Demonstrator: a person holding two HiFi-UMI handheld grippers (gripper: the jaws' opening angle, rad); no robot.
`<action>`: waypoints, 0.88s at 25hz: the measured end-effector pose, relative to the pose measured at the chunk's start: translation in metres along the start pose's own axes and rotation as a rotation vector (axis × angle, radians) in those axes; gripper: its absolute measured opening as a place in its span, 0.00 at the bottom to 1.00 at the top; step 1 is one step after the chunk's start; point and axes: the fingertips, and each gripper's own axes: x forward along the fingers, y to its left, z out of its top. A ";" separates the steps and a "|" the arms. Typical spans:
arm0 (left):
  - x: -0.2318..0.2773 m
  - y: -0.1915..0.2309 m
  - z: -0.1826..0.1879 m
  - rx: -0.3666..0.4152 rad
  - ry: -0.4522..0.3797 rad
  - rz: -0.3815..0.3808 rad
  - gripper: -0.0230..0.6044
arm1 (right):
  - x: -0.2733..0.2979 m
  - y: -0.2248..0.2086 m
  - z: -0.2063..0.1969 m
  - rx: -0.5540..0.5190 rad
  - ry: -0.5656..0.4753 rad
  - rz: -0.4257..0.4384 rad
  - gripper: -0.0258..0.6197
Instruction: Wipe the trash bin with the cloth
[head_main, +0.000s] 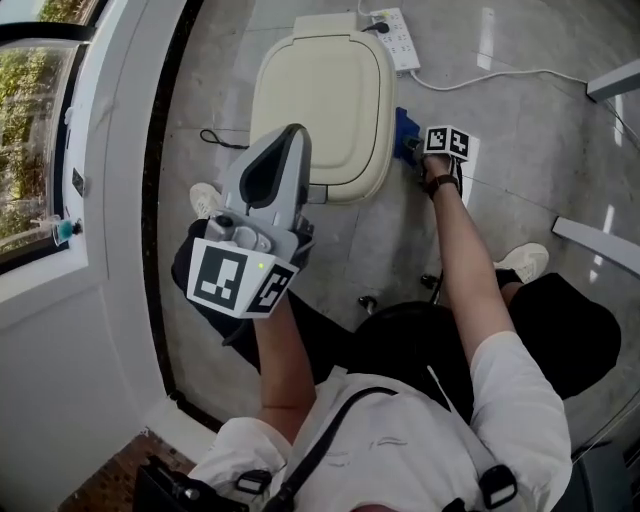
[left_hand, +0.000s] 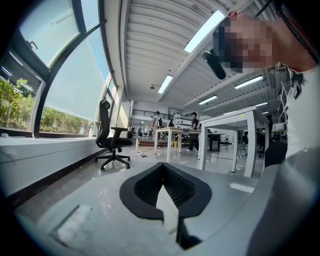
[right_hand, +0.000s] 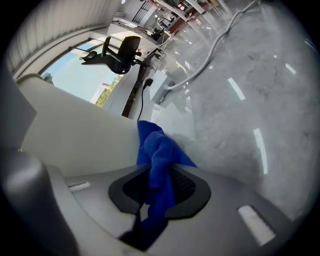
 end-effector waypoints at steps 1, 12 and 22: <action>0.000 0.002 0.001 0.006 -0.002 -0.021 0.04 | -0.005 0.001 0.002 -0.008 -0.024 -0.009 0.15; 0.002 0.057 0.057 0.043 -0.114 -0.194 0.04 | -0.257 0.241 0.170 -0.489 -0.650 0.072 0.15; -0.018 0.114 0.054 -0.032 -0.142 -0.163 0.04 | -0.174 0.421 0.164 -1.103 -0.153 -0.091 0.15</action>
